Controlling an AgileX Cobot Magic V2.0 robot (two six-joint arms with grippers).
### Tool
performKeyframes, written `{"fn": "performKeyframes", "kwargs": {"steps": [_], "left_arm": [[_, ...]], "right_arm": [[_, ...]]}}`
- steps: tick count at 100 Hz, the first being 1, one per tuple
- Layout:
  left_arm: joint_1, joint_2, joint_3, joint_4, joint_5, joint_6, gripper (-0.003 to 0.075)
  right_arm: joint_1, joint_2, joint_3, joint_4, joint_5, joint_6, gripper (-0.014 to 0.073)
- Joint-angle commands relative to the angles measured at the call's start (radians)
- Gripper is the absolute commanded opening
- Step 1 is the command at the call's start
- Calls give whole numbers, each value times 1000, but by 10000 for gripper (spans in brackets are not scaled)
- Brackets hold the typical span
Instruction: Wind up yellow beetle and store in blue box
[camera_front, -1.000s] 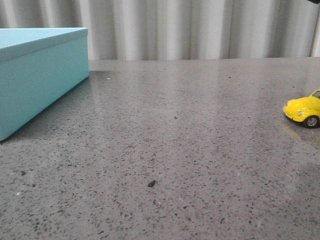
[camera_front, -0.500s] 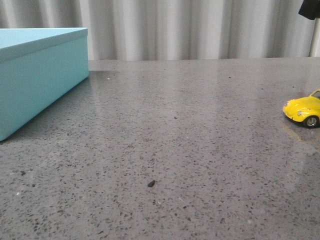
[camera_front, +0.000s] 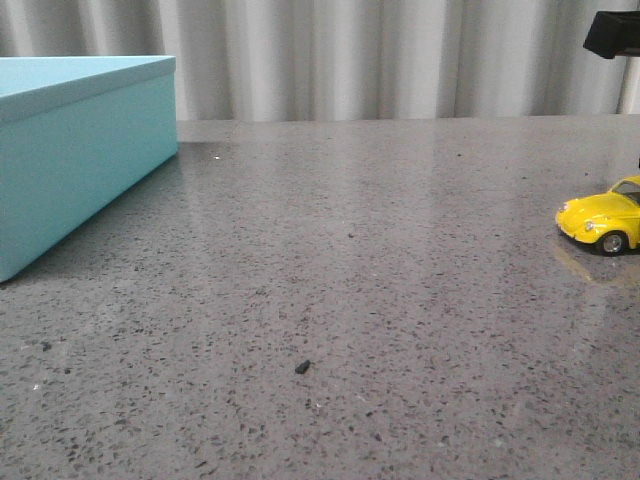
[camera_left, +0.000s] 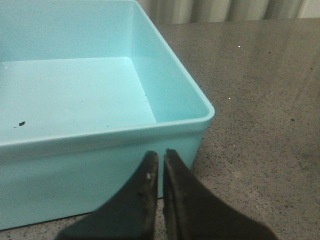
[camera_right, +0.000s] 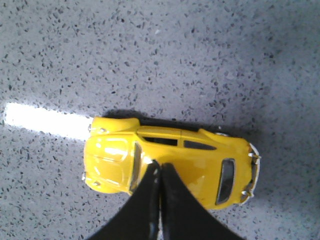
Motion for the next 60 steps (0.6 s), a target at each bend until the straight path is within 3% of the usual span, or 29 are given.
{"fn": "performKeyframes", "kwargs": {"steps": [1,60], "left_arm": [[-7,13,-29,-15,-60,-7,-21],[-7,13,-29,-15,-62,-7,-21]], "right_arm": [[-5,-8,-23,-8,-34,-3,-52],[-5,-2,-23,-73,-18,8,-52]]}}
